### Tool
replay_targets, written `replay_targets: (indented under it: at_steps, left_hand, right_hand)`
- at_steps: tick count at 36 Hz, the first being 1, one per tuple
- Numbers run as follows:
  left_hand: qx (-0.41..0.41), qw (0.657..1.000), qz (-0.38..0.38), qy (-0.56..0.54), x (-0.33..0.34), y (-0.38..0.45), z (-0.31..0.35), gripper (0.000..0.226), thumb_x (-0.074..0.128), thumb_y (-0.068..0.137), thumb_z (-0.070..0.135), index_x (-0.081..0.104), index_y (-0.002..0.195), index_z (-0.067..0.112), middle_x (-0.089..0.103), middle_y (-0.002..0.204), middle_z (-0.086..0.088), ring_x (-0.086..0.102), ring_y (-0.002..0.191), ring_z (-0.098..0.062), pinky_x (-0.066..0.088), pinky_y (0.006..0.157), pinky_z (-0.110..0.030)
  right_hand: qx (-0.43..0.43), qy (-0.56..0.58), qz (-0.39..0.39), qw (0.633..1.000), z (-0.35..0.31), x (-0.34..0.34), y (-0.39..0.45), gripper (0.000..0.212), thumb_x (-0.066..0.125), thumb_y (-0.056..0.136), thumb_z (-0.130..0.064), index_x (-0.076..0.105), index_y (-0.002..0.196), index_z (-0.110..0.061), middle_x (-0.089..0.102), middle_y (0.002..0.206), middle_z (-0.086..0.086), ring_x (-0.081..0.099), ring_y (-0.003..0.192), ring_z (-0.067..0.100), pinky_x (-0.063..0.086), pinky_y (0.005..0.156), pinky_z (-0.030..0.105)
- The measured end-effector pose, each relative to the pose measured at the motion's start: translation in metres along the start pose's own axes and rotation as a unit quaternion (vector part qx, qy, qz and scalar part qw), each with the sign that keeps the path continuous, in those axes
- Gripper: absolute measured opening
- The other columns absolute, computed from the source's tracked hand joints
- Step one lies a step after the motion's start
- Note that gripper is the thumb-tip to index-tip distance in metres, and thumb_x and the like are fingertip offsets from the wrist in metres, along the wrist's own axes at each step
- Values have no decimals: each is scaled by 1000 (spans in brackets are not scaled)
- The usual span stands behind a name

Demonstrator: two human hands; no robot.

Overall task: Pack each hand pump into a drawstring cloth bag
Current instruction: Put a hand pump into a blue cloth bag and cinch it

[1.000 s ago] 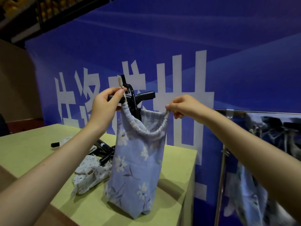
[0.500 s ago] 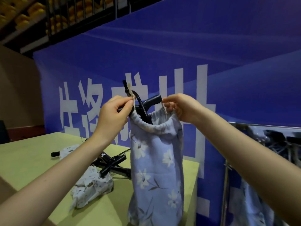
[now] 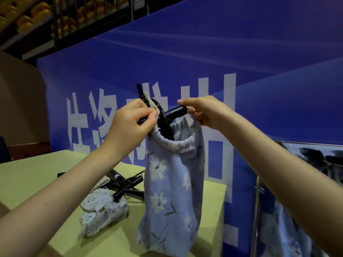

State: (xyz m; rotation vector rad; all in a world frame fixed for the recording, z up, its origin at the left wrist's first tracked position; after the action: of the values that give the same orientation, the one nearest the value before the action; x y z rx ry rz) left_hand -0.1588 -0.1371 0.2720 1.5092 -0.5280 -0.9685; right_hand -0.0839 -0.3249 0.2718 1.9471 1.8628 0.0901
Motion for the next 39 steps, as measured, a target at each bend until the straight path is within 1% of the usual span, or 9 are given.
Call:
replay_targets:
  at_steps: [5, 9, 13, 18, 23, 25, 31, 36, 39]
  left_hand:
    - [3, 999, -36, 7, 13, -6, 0, 28, 55, 91, 17, 70, 73, 1, 54, 73, -5, 48, 65, -15, 36, 57, -20]
    - [-2, 1000, -28, -1, 17, -8, 3, 26, 57, 91, 15, 70, 74, 1, 55, 72, -5, 49, 65, -15, 37, 57, -21]
    - [-47, 999, -15, -19, 19, -18, -9, 21, 56, 94, 9, 70, 80, 2, 55, 76, -3, 51, 69, -11, 35, 60, -12]
    - [-49, 998, -15, -19, 22, -23, -10, 20, 54, 94, 8, 71, 88, 1, 59, 81, -6, 53, 73, -10, 38, 63, -12]
    - [-45, 999, -20, -17, 24, -21, -8, 22, 53, 94, 11, 71, 86, 0, 57, 81, -5, 52, 72, -11, 42, 63, -25]
    - [-50, 998, -20, -20, 24, -20, -10, 21, 54, 94, 10, 71, 86, 1, 58, 82, -4, 53, 74, -11, 43, 65, -26]
    - [-51, 998, -18, -9, 21, -21, -11, 20, 55, 95, 8, 71, 87, 0, 58, 81, -4, 53, 74, -10, 41, 63, -16]
    - [-157, 986, 4, -52, 19, -28, -27, 29, 51, 99, 14, 66, 84, -5, 56, 83, -16, 52, 73, -14, 38, 63, -20]
    - [-290, 928, 31, -231, 25, -38, -41, 28, 45, 101, 22, 70, 97, 9, 58, 85, -8, 54, 69, -6, 43, 60, -16]
  right_hand:
    - [-42, -155, 12, 987, -14, 4, -2, 9, 69, 86, -12, 64, 93, -10, 47, 65, 4, 42, 57, 14, 40, 55, 26]
    - [-97, -282, 8, 954, -32, 15, -6, 11, 62, 87, -7, 72, 86, -11, 69, 82, 10, 53, 69, 20, 45, 62, 31]
    - [-138, -230, 4, 963, -33, 18, -11, 16, 56, 91, -5, 71, 95, -9, 66, 78, -1, 54, 64, 9, 49, 60, 21]
    - [-140, -176, -17, 974, -25, 22, -7, 25, 53, 89, 3, 68, 99, -15, 68, 87, 12, 57, 65, 11, 53, 65, 23]
    - [-153, -271, -11, 950, -33, 30, -1, 31, 52, 85, 3, 71, 89, -21, 63, 68, 2, 53, 58, 12, 45, 53, 23]
    - [-165, -310, -18, 936, -36, 38, -1, 36, 48, 82, 5, 71, 85, -24, 64, 69, 7, 50, 59, 17, 40, 52, 26]
    - [-151, -275, -36, 949, -42, 47, 0, 36, 45, 85, 6, 71, 91, -17, 61, 74, 2, 53, 57, 13, 48, 54, 22]
    - [-194, -189, -65, 960, -33, 62, -30, 34, 44, 84, 4, 66, 94, -20, 64, 77, 7, 59, 67, 15, 54, 66, 32]
    - [-262, -164, -10, 951, -26, 64, -49, 33, 42, 84, 0, 66, 92, -22, 63, 73, 13, 55, 63, 25, 51, 62, 41]
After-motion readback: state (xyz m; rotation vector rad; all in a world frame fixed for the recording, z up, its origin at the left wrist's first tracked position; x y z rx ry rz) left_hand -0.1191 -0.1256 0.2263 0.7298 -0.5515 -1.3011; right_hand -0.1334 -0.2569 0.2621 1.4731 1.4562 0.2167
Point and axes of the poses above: each hand's wrist, its own y-axis towards the middle knuckle, its own x-axis out of the palm, z = x × y, the point moved 9 cm from there along y, towards the middle knuckle
